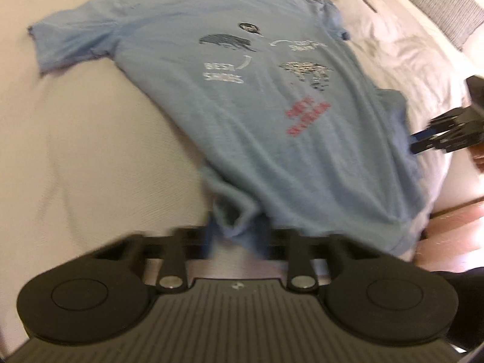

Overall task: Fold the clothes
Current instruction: 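Pinch the blue T-shirt hem with both grippers and pull it taut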

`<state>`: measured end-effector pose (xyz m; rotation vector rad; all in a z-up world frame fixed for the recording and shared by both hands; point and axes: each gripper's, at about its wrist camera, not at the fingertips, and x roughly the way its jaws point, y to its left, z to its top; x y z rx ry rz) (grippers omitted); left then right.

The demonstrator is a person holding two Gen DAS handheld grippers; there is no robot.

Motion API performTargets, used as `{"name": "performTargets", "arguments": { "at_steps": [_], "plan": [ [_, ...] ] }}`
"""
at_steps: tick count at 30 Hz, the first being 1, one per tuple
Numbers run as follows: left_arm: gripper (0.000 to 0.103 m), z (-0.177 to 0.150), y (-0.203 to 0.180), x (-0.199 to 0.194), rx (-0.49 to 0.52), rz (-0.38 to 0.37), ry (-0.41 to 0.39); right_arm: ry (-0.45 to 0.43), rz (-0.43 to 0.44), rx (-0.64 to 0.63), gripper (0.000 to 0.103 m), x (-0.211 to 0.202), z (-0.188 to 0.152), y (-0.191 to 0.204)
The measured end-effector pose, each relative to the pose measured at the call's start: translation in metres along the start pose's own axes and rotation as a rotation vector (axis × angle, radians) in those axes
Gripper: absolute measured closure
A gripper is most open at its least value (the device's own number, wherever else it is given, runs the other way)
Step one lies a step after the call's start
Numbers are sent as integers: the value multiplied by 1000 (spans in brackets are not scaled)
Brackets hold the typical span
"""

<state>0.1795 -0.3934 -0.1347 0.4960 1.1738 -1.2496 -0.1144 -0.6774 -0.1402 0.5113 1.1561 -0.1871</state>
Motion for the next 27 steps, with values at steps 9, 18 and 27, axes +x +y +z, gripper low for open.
{"name": "performTargets", "arguments": {
  "at_steps": [9, 18, 27],
  "plan": [
    [103, -31, -1, -80, -217, 114, -30, 38, 87, 54, 99, -31, 5, -18],
    [103, -68, -3, -83, -317, 174, 104, 103, -7, 119, 100, -93, -22, -37],
    [91, -49, 11, -71, -365, 185, 48, 174, -50, 127, 98, -76, -21, -36]
  ]
}}
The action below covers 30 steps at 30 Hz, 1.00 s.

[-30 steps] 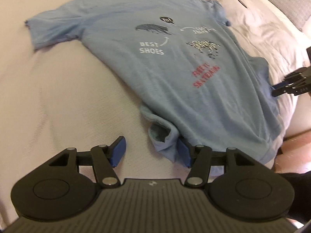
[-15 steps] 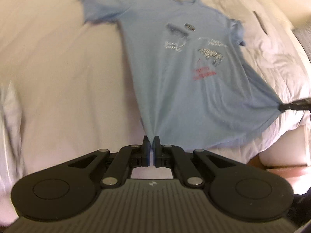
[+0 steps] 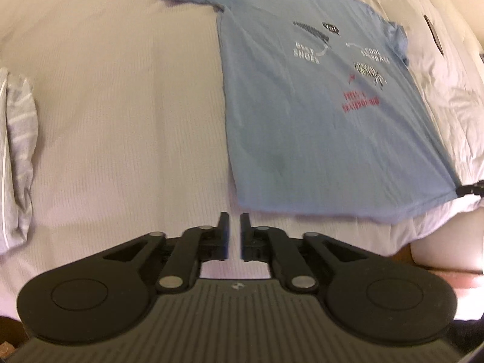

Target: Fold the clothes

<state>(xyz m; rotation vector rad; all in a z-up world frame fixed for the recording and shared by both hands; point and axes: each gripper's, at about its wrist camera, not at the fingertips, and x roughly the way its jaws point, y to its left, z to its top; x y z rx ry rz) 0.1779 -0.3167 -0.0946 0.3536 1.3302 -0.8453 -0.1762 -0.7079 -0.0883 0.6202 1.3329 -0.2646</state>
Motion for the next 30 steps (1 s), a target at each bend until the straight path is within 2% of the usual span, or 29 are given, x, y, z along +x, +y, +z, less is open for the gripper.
{"name": "performTargets", "arguments": {
  "at_steps": [1, 3, 5, 7, 8, 9, 11, 13, 14, 15, 17, 18, 19, 20, 21, 23, 25, 28, 30],
  "plan": [
    [82, 3, 3, 2, -2, -10, -13, 6, -32, -6, 97, 4, 2, 1],
    [74, 9, 7, 5, -7, -31, -39, 7, -64, -7, 93, 9, 6, -1],
    [72, 16, 7, 13, -13, -59, -57, -1, -68, -7, 89, 10, 8, -4],
    [59, 19, 8, 24, -15, -84, -63, -7, -63, -19, 89, 9, 8, -5],
    [58, 20, 9, 30, -17, -100, -62, -9, -62, -23, 89, 8, 9, -5],
    [58, 20, 10, 37, -25, -133, -47, -11, -55, -21, 88, 9, 10, -4],
    [61, 19, 10, 46, -38, -201, -29, -16, -33, -11, 71, 13, 12, -3],
    [69, 19, 7, 47, -34, -268, -24, -23, -10, -14, 63, 16, 14, 1],
    [82, 18, 5, 46, -25, -299, -22, -26, 1, -17, 63, 17, 15, 3],
    [89, 18, 3, 44, -14, -316, -18, -30, 7, -23, 63, 19, 16, 4],
    [88, 16, -1, 41, 8, -316, -11, -41, 13, -32, 63, 21, 19, 6],
    [81, 15, -2, 40, 26, -303, -11, -48, 19, -28, 63, 22, 19, 5],
    [64, 13, -2, 41, 35, -295, -11, -56, 24, -23, 62, 22, 20, 5],
    [58, 12, -1, 42, 44, -286, -11, -61, 29, -17, 61, 23, 20, 4],
    [58, 11, -1, 43, 52, -280, -9, -65, 32, -10, 61, 24, 20, 2],
    [68, 11, 0, 50, 59, -289, 17, -74, 40, 4, 61, 27, 19, -2],
    [99, 13, -1, 55, 66, -314, 75, -78, 45, 14, 61, 29, 18, -6],
    [100, 19, 6, 48, 24, -393, 118, -84, 71, 44, 61, 35, 16, -10],
    [100, 27, 15, 35, -23, -456, 102, -86, 88, 71, 61, 39, 14, -14]
  ]
}}
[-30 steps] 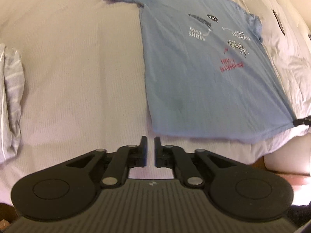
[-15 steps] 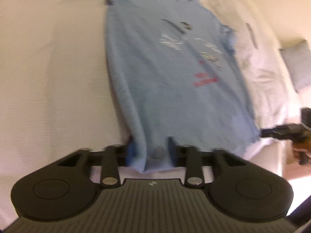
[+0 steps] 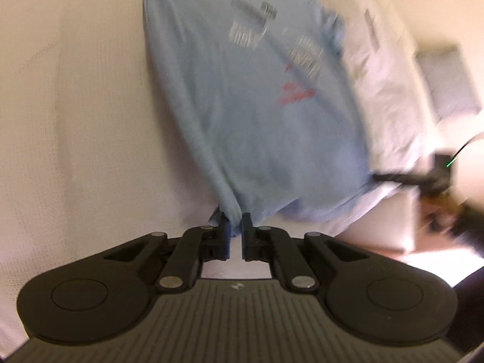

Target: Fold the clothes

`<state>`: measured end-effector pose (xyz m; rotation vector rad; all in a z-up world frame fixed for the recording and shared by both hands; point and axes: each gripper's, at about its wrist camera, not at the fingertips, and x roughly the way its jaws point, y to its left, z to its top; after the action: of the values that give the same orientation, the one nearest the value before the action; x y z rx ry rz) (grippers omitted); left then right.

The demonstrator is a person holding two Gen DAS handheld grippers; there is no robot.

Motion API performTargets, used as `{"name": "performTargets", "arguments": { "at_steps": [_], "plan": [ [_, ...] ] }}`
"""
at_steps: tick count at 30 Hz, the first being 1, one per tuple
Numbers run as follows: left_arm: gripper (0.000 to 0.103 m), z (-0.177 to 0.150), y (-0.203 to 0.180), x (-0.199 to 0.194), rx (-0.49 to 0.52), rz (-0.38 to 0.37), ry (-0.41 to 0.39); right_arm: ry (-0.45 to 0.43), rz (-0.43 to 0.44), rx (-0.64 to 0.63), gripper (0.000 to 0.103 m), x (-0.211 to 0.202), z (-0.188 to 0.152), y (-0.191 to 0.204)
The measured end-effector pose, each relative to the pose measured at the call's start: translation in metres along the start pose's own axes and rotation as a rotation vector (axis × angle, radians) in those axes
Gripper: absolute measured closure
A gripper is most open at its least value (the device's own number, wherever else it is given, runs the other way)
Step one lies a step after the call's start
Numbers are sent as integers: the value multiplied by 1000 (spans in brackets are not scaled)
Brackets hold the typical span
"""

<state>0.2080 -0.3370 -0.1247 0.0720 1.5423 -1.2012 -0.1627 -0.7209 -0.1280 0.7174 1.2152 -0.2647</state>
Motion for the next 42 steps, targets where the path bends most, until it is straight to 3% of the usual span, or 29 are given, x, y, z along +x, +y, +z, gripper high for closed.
{"name": "performTargets", "arguments": {
  "at_steps": [3, 7, 12, 13, 14, 15, 16, 18, 19, 22, 23, 25, 26, 27, 28, 29, 30, 31, 33, 34, 36, 38, 40, 42],
  "plan": [
    [100, 13, 3, -24, -57, -54, -63, -8, 23, 40, 61, 4, -2, -5],
    [100, 18, 13, -29, -107, -53, -53, -13, 40, 56, 61, 10, -2, -6],
    [100, 2, 12, -8, -88, -10, 24, -14, 60, 66, 61, 16, -4, -8],
    [100, -2, 11, -4, -77, -3, 33, -12, 66, 72, 71, 16, -4, -8],
    [100, -6, 9, 0, -66, 4, 40, -9, 71, 76, 92, 16, -5, -9],
    [92, -9, 8, 3, -52, 16, 32, -6, 77, 78, 96, 15, -6, -9],
    [71, -12, 6, 4, -32, 41, 18, -2, 83, 81, 96, 15, -7, -9],
    [45, -15, 0, 7, 27, 80, -9, -15, 79, 86, 96, 11, -8, -10],
    [42, -16, -3, 8, 64, 93, -19, -24, 76, 88, 95, 8, -9, -11],
    [42, -18, -11, 14, 169, 128, -36, -82, 17, 83, 80, -2, -12, -14],
    [42, -19, -13, 20, 200, 133, -28, -92, 6, 85, 64, -4, -13, -16],
    [43, -20, -16, 34, 246, 132, 5, -89, 5, 96, 48, -3, -15, -21],
    [43, -21, -15, 40, 234, 101, 30, -75, 9, 99, 47, 0, -16, -24],
    [56, -21, -14, 45, 221, 67, 57, -64, 13, 100, 47, 3, -17, -26],
    [84, -20, -12, 47, 198, 13, 91, -56, 16, 99, 47, 6, -18, -28],
    [98, -19, -11, 48, 176, -36, 121, -48, 25, 105, 47, 9, -18, -30],
    [103, -19, -12, 45, 159, -58, 128, -41, 44, 122, 46, 11, -18, -33],
    [103, -18, -13, 41, 141, -80, 130, -35, 69, 150, 51, 11, -18, -36],
    [103, -13, -10, 24, 91, -123, 83, -21, 110, 220, 90, 10, -16, -42],
    [103, -11, -8, 15, 66, -145, 59, -20, 115, 250, 97, 7, -15, -44],
    [103, -5, -5, -3, 23, -162, -4, -42, 124, 294, 98, -5, -12, -48],
    [103, -1, -2, -14, 20, -96, -51, -78, 125, 327, 98, -19, -9, -54],
    [76, 2, 0, -21, 34, -5, -80, -111, 90, 320, 98, -30, -4, -55],
    [68, 0, 1, -16, 54, 66, -70, -116, 60, 233, 94, -34, 0, -43]
  ]
}}
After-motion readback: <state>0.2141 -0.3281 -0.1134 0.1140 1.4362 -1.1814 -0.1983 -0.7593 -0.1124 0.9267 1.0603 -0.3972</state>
